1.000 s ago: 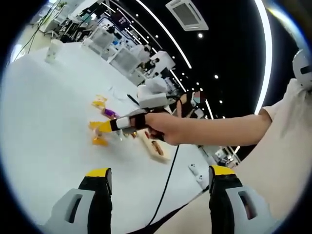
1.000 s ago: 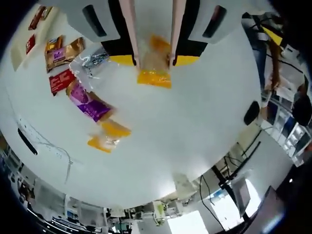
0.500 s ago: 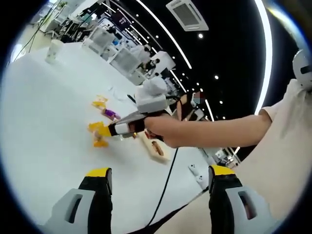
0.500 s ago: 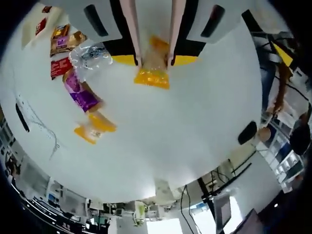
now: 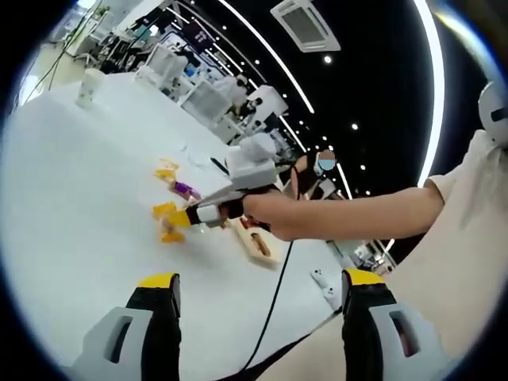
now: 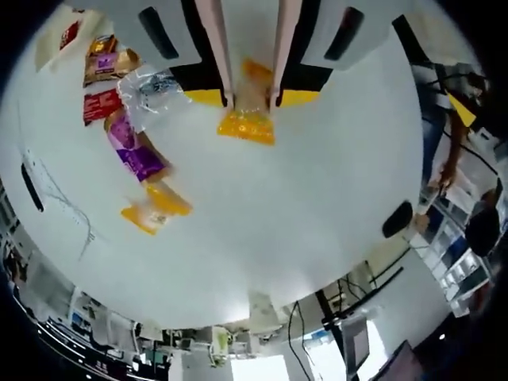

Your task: Place the target food into the container with the food tongs after gripping and lifting it, then release it inside without dropping or visibly crushing the food.

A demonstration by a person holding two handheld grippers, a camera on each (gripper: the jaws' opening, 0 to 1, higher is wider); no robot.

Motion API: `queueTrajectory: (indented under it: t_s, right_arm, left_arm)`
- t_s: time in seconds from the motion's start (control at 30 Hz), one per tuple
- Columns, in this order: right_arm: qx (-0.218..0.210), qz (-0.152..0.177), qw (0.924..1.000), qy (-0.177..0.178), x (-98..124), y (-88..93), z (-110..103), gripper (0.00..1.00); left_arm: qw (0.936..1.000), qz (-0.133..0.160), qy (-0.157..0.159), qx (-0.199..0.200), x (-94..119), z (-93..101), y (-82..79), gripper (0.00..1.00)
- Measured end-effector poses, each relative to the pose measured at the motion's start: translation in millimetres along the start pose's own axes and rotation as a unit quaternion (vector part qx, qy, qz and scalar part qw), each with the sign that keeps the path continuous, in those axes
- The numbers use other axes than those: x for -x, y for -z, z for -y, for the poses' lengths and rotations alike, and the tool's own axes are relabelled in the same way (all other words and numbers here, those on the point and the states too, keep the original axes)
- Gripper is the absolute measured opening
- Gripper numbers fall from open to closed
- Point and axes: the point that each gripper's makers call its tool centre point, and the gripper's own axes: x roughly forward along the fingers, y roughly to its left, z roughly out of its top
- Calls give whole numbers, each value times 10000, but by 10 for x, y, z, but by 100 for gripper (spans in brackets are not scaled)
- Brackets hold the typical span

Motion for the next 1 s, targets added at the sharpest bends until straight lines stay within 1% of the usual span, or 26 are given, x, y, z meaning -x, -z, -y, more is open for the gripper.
queueTrajectory:
  t_s: [0.2,0.3,0.4,0.67,0.73,0.8,0.9,1.0]
  right_arm:
    - [-111,43,9999,-17,88,67,-3,22]
    - [-225,109,9997,-35,116,89,6,22]
    - [-305,199,9993,-44,173,80,6,22]
    - [-477,394,9981,-32,332,88,42,22]
    - [-660,491,9966,-30,395,96,39,22]
    - [-814,587,9949,-94,444,108,-9,22]
    - [-812,599,9949,-94,425,162,-19,22]
    - [-851,658,9942,-70,451,170,12,22]
  left_arm:
    - [9998,11,-164,-137,29,-37,-21,86]
    - [9997,-4,-151,-177,22,-29,-30,86]
    - [9993,-104,-165,-313,3,-7,-14,86]
    - [9989,-156,-86,-424,-51,63,-37,87]
    - [9989,-164,-68,-442,-65,78,-47,87]
    - [9988,-180,-48,-451,-84,90,-48,87]
    - [9987,-213,-4,-474,-107,123,-42,86]
    - [9985,-252,25,-492,-116,140,-30,86]
